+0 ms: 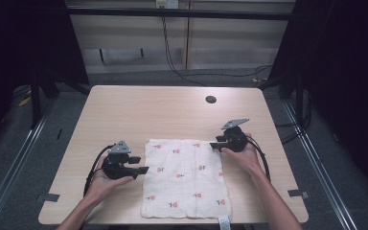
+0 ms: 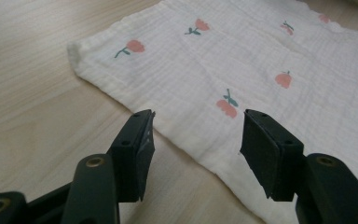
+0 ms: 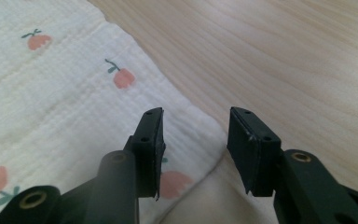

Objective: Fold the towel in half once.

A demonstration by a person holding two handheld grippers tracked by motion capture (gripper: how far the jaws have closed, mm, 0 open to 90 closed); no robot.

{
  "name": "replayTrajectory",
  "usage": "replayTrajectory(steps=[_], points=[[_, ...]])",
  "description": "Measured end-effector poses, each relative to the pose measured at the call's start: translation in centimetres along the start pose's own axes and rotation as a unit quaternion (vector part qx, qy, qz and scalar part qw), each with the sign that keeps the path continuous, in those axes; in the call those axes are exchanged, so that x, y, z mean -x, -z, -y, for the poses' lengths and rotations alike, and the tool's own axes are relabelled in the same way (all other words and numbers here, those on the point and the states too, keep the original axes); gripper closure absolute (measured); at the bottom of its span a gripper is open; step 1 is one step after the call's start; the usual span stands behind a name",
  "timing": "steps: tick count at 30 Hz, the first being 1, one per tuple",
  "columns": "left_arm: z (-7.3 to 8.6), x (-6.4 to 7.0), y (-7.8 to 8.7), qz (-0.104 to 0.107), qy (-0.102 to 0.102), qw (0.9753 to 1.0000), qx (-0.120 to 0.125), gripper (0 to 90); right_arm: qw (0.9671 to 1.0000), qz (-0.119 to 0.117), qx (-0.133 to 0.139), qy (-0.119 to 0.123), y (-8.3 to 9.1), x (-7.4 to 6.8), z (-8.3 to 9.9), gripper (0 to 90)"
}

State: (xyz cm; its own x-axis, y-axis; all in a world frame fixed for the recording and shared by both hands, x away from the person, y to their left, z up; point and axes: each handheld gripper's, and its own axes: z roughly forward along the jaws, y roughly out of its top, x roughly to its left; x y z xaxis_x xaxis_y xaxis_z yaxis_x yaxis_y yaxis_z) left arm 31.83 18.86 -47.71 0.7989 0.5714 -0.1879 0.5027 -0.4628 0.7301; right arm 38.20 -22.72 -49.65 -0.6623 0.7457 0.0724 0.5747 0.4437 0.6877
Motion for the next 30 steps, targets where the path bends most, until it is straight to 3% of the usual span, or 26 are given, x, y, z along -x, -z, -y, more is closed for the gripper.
replayTrajectory(steps=[6, 13, 15, 16, 18, 20, 25, 27, 28, 30], points=[[0.0, -0.6, 0.2, -0.006, 0.008, 0.9999, 0.006, 43.0, 0.9999, 0.004, -0.008, 0.008, -0.5, -0.1, 0.2, 58.1], [-1.2, -1.3, -0.7, -0.01, 0.014, 0.9998, 0.013, 43.7, 0.9997, -0.007, -0.015, 0.021, -0.5, -0.9, 0.0, 80.8], [-1.7, -1.7, -0.7, -0.012, 0.015, 0.9998, 0.011, 50.0, 0.9997, -0.012, -0.013, 0.017, -0.6, -0.9, 0.0, 84.3], [-2.0, -1.9, -0.6, -0.017, 0.016, 0.9996, 0.017, 58.0, 0.9997, -0.01, -0.015, 0.017, -0.6, -1.0, 0.0, 84.9], [-2.5, -2.5, -0.8, -0.018, 0.021, 0.9995, 0.016, 62.3, 0.9996, -0.012, -0.015, 0.019, -0.6, -0.9, 0.0, 85.9], [-3.0, -3.1, -1.1, -0.032, 0.007, 0.9994, 0.014, 65.8, 0.9997, -0.015, -0.012, 0.017, -0.6, -0.9, 0.0, 86.2], [-3.8, -4.8, -2.8, -0.036, 0.002, 0.9993, 0.013, 69.4, 0.9997, -0.015, -0.011, 0.015, -0.6, -0.9, 0.1, 86.1], [-4.1, -5.1, -3.3, -0.02, 0.006, 0.9997, 0.015, 73.5, 0.9997, -0.014, -0.009, 0.015, -0.6, -0.8, 0.1, 85.9], [-4.2, -5.1, -3.8, -0.011, 0.009, 0.9999, 0.009, 73.8, 0.9998, -0.011, -0.009, 0.012, -0.6, -0.9, 0.1, 85.9], [-4.6, -4.8, -4.8, -0.022, -0.004, 0.9997, -0.008, 71.9, 0.9998, -0.012, -0.007, 0.013, -0.6, -0.8, 0.1, 85.8]])
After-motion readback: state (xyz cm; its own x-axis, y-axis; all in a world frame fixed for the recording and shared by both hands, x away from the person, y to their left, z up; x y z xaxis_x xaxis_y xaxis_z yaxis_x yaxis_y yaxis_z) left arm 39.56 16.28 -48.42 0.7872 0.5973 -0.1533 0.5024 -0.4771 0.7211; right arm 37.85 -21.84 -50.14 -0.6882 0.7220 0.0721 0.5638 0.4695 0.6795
